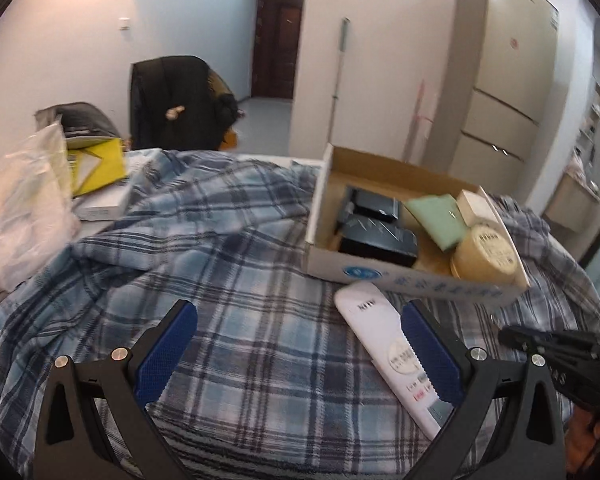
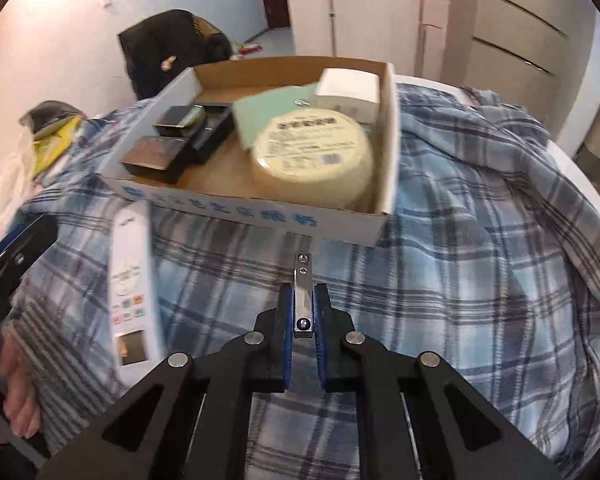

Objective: Organize rigid objects
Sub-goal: 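Move the left tool down toward the white AUX remote on the shirt, then close the left tool on the white remote and lift it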

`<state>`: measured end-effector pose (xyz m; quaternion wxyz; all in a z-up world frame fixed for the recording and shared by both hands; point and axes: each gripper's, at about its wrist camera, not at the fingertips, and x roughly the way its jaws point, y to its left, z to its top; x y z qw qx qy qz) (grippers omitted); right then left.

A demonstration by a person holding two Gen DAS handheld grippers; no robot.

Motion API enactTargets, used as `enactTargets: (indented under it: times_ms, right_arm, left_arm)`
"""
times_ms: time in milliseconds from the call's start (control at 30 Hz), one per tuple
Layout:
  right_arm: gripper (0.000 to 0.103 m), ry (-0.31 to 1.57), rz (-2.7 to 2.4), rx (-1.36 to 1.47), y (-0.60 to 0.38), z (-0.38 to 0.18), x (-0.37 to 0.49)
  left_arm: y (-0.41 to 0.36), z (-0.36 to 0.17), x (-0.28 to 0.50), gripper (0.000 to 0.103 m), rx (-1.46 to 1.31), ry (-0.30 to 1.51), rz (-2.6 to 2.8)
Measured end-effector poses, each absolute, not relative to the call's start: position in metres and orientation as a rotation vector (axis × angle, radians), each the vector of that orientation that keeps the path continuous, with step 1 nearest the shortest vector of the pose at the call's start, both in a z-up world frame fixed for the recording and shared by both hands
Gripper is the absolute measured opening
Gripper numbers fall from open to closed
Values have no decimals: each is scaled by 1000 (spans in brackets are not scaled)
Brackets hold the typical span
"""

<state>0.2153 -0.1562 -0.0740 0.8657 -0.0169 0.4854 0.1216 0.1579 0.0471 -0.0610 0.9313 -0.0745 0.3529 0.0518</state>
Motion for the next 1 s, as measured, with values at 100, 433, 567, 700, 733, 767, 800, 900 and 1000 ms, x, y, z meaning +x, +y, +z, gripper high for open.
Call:
enactTargets:
  times_ms: [100,433,567,700,733,767,800,900,1000]
  right_arm:
    - [9,1024,256,-4,-162,-75,218]
    - [9,1041,265,-4,-162,-71,214]
    - [9,1040,241,-3,-166,-72,216]
    - [9,1039,244,16,-170,-69,216]
    - [9,1035,246,16,-171,-67,216]
    - [9,1029,246,13,-171,-65,215]
    - [9,1023,244,10,-170,-65,214]
    - [9,1018,238,7,-171,-64,213]
    - [9,1023,240,28,-174,-63,214]
  left_arm:
    - [43,-63,163,95,-148,787,79]
    - [19,-73,189,73,-231,1021,-27]
    - [17,-75,202,73,-256,1087,17]
    - [27,-84,206,73,-339,1150,29]
    - [27,-87,207,73,-367,1174,10]
    - [28,-89,208,73,-406,1192,-14]
    - [28,-90,207,73,-440,1193,-24]
    - [25,-86,208,73,-491,1173,-26]
    - [15,-85,214,73,-451,1187,-22]
